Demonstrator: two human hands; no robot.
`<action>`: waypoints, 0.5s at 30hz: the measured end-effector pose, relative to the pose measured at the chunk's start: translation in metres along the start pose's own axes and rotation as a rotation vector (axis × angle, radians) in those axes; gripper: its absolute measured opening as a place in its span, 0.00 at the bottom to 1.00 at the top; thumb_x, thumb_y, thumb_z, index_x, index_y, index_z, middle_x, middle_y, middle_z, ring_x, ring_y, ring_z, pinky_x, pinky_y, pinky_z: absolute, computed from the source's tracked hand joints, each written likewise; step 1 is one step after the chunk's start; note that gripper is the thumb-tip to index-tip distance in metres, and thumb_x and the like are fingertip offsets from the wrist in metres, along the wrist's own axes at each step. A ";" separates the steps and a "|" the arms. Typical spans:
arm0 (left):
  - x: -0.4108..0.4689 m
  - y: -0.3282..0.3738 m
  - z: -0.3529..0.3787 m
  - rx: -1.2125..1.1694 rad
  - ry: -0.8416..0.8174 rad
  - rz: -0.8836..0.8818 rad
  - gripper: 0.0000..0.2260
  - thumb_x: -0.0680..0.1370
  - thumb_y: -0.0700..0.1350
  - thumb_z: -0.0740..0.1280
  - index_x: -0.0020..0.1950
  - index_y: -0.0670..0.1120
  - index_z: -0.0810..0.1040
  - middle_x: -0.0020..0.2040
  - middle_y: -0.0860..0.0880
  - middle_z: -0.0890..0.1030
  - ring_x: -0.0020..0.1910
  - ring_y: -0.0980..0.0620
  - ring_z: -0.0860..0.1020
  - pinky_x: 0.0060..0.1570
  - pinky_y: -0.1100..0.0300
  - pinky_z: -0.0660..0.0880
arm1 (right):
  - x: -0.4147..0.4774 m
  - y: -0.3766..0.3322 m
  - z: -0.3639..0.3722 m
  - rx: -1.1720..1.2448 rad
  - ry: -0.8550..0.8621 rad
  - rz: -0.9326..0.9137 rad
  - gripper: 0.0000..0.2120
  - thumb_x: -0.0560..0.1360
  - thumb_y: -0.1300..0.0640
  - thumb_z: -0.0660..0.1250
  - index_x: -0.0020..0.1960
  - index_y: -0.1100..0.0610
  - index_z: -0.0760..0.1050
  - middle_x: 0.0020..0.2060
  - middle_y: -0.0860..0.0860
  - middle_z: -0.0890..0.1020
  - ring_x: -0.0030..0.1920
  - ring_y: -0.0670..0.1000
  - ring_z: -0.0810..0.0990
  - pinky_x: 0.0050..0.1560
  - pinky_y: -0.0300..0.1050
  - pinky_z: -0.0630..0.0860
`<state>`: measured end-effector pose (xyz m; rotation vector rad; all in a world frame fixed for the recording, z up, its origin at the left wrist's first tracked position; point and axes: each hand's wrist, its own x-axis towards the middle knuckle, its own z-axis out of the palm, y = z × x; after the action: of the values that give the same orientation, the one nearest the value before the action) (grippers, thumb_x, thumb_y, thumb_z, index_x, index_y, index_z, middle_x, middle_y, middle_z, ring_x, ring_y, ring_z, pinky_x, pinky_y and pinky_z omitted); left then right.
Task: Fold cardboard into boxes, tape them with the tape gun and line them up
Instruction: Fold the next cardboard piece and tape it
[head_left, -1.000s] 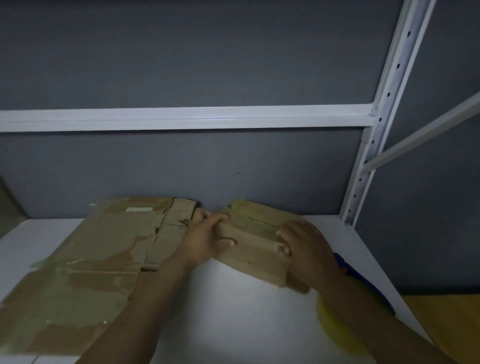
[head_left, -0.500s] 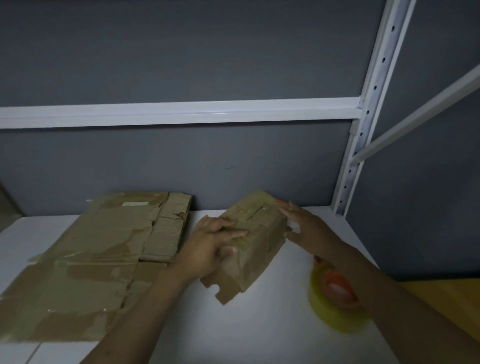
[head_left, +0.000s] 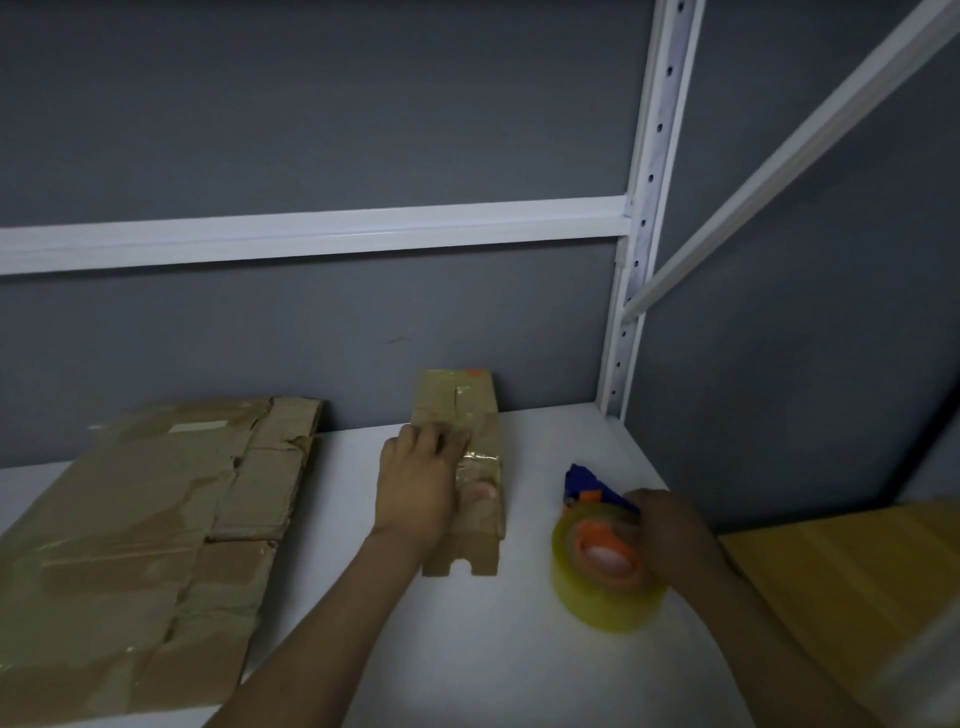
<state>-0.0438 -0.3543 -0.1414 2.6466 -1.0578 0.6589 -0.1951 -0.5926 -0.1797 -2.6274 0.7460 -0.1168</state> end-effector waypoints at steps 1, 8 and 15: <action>-0.002 0.003 -0.001 -0.006 -0.013 0.010 0.39 0.72 0.74 0.49 0.64 0.48 0.79 0.56 0.45 0.79 0.51 0.41 0.76 0.52 0.49 0.74 | 0.001 -0.001 -0.002 -0.026 -0.013 -0.033 0.06 0.78 0.53 0.64 0.50 0.56 0.76 0.42 0.48 0.78 0.38 0.44 0.74 0.31 0.29 0.62; -0.030 0.061 -0.002 -0.375 0.170 0.170 0.19 0.79 0.55 0.60 0.60 0.43 0.80 0.56 0.46 0.81 0.52 0.48 0.80 0.49 0.57 0.79 | -0.003 -0.006 -0.014 -0.109 -0.036 -0.173 0.14 0.73 0.52 0.69 0.56 0.56 0.76 0.48 0.52 0.78 0.42 0.48 0.73 0.38 0.38 0.67; -0.034 0.096 -0.029 -0.986 -0.315 -0.346 0.18 0.77 0.56 0.67 0.64 0.52 0.73 0.53 0.56 0.80 0.49 0.57 0.78 0.42 0.72 0.72 | -0.028 -0.018 -0.029 0.519 0.322 -0.302 0.22 0.70 0.45 0.71 0.62 0.47 0.72 0.51 0.43 0.77 0.50 0.43 0.76 0.46 0.33 0.74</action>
<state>-0.1418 -0.3930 -0.1290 1.9640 -0.6794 -0.3138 -0.2155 -0.5751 -0.1450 -2.2158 0.3410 -0.7304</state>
